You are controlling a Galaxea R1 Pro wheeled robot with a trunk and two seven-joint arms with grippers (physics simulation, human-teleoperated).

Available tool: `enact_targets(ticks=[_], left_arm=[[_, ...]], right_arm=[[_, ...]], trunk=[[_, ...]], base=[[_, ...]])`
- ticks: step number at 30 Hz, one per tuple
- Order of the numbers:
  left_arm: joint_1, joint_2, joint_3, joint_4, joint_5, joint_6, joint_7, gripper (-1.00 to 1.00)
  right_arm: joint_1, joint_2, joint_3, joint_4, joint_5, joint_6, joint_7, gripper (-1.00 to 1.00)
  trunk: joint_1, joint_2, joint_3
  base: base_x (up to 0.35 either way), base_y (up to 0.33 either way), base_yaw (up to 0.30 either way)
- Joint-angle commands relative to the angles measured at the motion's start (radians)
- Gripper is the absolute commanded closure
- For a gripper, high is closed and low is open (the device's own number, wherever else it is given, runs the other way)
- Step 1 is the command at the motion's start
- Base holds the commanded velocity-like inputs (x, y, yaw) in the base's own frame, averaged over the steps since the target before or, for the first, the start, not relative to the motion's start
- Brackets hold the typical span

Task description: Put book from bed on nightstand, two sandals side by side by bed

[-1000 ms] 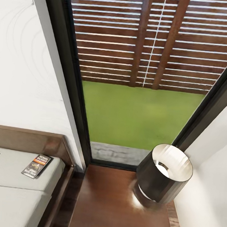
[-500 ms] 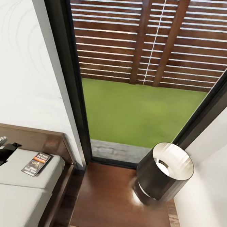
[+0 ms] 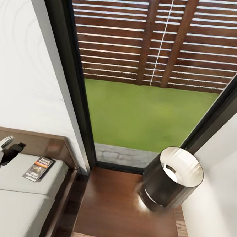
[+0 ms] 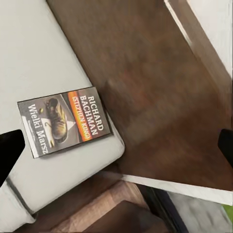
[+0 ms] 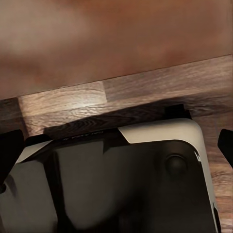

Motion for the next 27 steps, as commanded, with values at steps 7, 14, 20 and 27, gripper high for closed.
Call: enact_targets(ticks=[7, 14, 20, 27], left_arm=[[-0.001, 0.006, -0.216, 0.001, 0.012, -0.072, -0.035, -1.00], [-0.001, 0.014, -0.238, 0.001, 0.005, 0.007, -0.186, -1.00], [-0.001, 0.015, -0.291, 0.031, -0.313, -0.028, -0.196, -1.00], [-0.001, 0.067, -0.298, 0.119, -0.561, -0.132, -0.343, -1.00]], right_arm=[[-0.001, 0.000, 0.001, 0.002, -0.008, -0.002, 0.005, -1.00], [-0.001, -0.001, 0.000, 0.002, -0.008, -0.002, 0.005, -1.00], [-0.001, 0.000, 0.000, 0.002, -0.012, -0.002, 0.005, -1.00], [-0.001, -0.001, 0.000, 0.002, -0.014, -0.002, 0.005, -1.00]], trunk=[[0.000, -0.002, -0.013], [0.000, -0.002, -0.023], [0.000, -0.002, -0.033], [0.000, -0.002, -0.044]], base=[[0.000, 0.000, 0.000], [0.000, 0.000, 0.000], [0.000, 0.000, 0.000], [0.000, 0.000, 0.000]])
